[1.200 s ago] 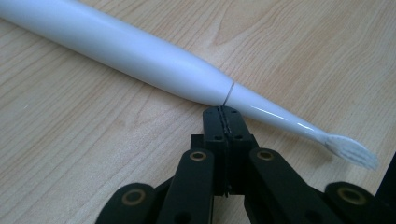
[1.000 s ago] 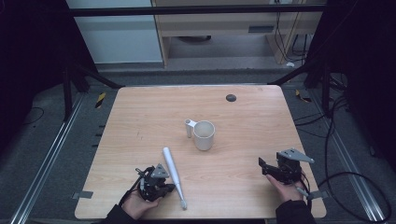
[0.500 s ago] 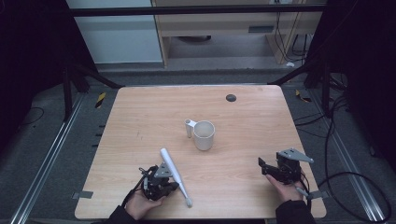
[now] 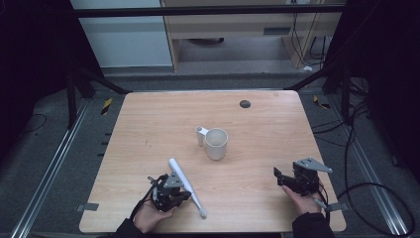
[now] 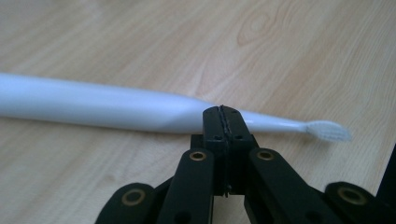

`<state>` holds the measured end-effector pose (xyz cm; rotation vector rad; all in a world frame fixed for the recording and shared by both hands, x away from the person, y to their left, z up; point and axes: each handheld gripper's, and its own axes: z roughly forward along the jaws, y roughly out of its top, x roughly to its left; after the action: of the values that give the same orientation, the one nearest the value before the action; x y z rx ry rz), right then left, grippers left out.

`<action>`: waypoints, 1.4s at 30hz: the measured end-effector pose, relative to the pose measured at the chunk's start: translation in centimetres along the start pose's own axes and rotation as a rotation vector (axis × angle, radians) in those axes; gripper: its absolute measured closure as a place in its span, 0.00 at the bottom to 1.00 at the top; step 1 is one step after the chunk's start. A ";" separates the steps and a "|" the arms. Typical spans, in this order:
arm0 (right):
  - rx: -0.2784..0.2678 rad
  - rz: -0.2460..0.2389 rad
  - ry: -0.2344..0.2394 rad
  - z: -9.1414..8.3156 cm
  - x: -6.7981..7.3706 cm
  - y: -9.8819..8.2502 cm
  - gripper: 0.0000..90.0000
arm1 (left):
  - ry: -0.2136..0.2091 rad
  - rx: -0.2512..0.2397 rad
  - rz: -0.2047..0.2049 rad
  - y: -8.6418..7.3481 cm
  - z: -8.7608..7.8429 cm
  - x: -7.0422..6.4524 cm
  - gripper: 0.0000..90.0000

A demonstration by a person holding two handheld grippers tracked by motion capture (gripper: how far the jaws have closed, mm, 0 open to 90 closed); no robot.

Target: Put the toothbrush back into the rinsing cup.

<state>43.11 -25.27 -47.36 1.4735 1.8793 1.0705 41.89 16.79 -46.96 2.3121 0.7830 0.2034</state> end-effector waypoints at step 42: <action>0.016 -0.003 0.005 0.5 0.2 0.0 0.27 | 0.187 0.034 -0.077 3.6 2.3 9.2 1.00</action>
<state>43.43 -24.98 -47.61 1.4779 1.8970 1.0612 51.79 18.80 -46.95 2.3127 0.9728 0.3784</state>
